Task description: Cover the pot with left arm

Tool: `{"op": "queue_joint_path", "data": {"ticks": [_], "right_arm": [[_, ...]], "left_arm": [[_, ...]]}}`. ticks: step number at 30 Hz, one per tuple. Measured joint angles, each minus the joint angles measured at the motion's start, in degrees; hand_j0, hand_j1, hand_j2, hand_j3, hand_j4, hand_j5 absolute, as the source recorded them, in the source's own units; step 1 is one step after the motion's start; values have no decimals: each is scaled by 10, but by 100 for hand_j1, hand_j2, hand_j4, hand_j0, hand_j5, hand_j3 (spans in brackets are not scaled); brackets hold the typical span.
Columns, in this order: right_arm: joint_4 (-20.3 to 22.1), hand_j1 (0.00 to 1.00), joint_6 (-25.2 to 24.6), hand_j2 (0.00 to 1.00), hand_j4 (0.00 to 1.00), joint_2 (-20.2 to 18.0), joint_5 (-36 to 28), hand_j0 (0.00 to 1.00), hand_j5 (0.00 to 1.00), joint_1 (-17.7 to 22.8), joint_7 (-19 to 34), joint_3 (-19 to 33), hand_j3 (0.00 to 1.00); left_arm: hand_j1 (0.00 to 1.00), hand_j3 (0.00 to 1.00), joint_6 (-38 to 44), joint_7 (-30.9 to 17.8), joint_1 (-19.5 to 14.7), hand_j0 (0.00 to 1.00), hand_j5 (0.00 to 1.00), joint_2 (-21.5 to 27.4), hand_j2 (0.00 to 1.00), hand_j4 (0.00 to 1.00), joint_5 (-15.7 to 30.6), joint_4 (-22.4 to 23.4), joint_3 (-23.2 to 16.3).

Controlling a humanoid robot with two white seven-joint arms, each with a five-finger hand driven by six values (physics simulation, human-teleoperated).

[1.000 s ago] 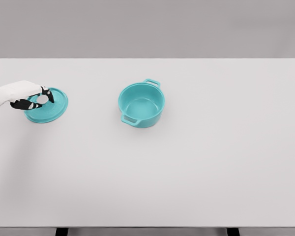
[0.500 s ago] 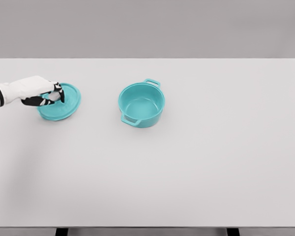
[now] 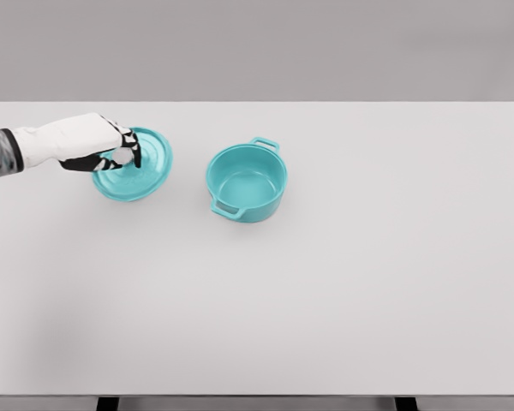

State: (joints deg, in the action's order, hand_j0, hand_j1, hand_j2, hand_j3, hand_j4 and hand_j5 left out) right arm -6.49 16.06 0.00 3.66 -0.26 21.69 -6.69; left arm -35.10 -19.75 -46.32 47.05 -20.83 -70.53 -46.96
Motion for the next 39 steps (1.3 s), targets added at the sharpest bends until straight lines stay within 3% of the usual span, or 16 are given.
{"op": "queue_joint_path", "data": {"ticks": [25,37,39], "right_arm": [[0,100,0,100,100,0,0,100,100,0,0,0,100],[0,100,0,100,100,0,0,100,100,0,0,0,100],[0,100,0,100,100,0,0,100,100,0,0,0,100]], "left_arm": [[48,48,0,1,-32,48,48,-15,48,48,0,-68,-27],[48,48,0,0,-59,48,48,-27,48,48,0,-74,-51],[48,48,0,-1,-76,48,48,-28,48,48,0,-74,-61]]}}
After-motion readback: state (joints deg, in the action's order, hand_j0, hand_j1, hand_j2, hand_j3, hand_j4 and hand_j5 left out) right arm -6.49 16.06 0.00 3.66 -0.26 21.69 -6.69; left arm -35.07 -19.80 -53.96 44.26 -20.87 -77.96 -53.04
